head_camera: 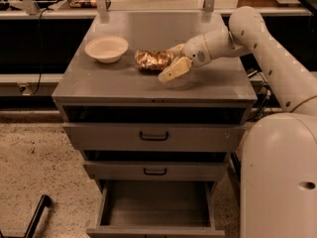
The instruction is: Pick orange can from bottom drawer and place on counter
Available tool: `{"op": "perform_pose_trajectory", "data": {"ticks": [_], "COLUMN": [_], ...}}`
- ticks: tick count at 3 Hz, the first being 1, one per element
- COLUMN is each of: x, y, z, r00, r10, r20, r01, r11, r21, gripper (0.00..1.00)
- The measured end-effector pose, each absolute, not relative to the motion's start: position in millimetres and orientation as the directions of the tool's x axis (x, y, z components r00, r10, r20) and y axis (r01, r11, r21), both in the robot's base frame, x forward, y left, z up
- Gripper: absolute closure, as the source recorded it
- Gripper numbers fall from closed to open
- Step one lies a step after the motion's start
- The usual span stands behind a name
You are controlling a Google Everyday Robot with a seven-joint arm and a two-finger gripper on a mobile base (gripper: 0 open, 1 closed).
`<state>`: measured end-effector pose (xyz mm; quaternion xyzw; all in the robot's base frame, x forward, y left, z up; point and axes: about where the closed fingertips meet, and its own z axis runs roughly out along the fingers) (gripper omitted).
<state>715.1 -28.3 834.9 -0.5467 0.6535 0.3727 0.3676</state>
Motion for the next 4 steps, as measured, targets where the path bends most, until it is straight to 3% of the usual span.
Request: {"op": "perform_pose_trajectory", "data": {"ticks": [1, 4], "x": [715, 694], "y": [-28, -97], "z": [835, 896], "r00": [-0.131, 0.035], "r10": [-0.441, -0.481], "r20": [-0.888, -0.876], "r01": [-0.989, -0.971], "r11": [0.123, 0.19], "r21": [0.084, -0.143], "gripper": [0.0, 0.0]}}
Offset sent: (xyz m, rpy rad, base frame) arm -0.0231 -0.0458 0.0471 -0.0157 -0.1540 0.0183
